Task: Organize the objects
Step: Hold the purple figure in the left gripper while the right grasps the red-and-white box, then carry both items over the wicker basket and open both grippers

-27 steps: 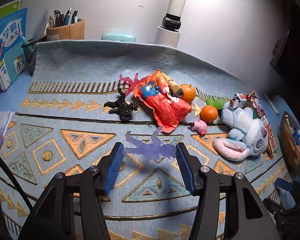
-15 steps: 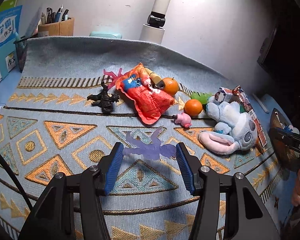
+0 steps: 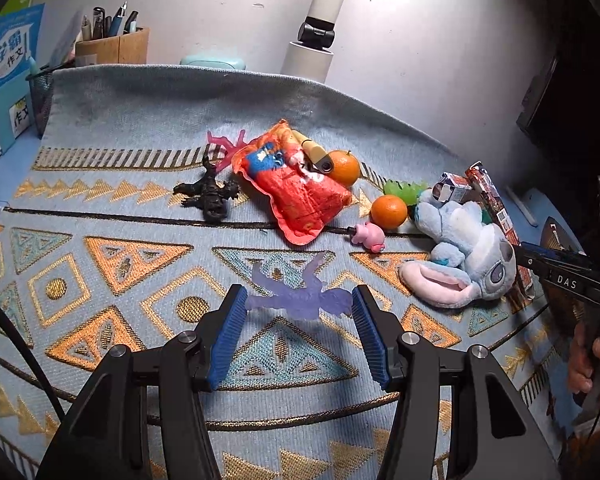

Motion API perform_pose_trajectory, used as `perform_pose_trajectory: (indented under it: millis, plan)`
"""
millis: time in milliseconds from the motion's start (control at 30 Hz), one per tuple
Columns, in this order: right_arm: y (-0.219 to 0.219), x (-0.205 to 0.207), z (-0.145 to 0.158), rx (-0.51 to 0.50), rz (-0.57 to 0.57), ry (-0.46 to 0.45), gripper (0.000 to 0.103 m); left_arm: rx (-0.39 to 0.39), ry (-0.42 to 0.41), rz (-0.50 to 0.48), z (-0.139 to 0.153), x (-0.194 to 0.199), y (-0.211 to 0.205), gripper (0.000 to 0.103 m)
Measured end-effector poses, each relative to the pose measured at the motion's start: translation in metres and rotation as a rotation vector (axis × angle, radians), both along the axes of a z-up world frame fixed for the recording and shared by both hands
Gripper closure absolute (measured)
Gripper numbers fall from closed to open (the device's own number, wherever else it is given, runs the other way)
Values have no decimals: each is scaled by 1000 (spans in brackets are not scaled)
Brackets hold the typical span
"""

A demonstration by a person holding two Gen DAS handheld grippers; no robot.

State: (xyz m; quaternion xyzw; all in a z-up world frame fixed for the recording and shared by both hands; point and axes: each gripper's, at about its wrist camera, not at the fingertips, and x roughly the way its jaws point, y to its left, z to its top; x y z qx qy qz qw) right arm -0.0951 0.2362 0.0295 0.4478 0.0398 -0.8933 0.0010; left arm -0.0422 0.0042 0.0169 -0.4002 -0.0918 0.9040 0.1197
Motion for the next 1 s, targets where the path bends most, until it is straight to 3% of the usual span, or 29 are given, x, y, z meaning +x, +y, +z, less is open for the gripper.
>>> perform_pose_trajectory:
  millis: [133,233,300,467,667,867,1000]
  plan:
    - [-8,-4,-3,78,28,-8,72,2,-2,-3,-2,-2,-1,51]
    - [-7,-1,1,61,24,-17,79,3,0,-3,-3,-3,0,51]
    - [-1,9,12,-18,7,6,84,3,3,-3,-3,-1,0,51]
    - [12,47,42,-235,-32,76,85,-15,14,-11,-1,2,3,51]
    - [31,97,52,-453,-77,103,85,-72,57,-47,8,13,18,51]
    - [79,144,94,-486,-190,224,85,-64,149,-184,62,32,66,51]
    - [132,173,126,-436,-325,332,85,-38,224,-296,104,41,117,51]
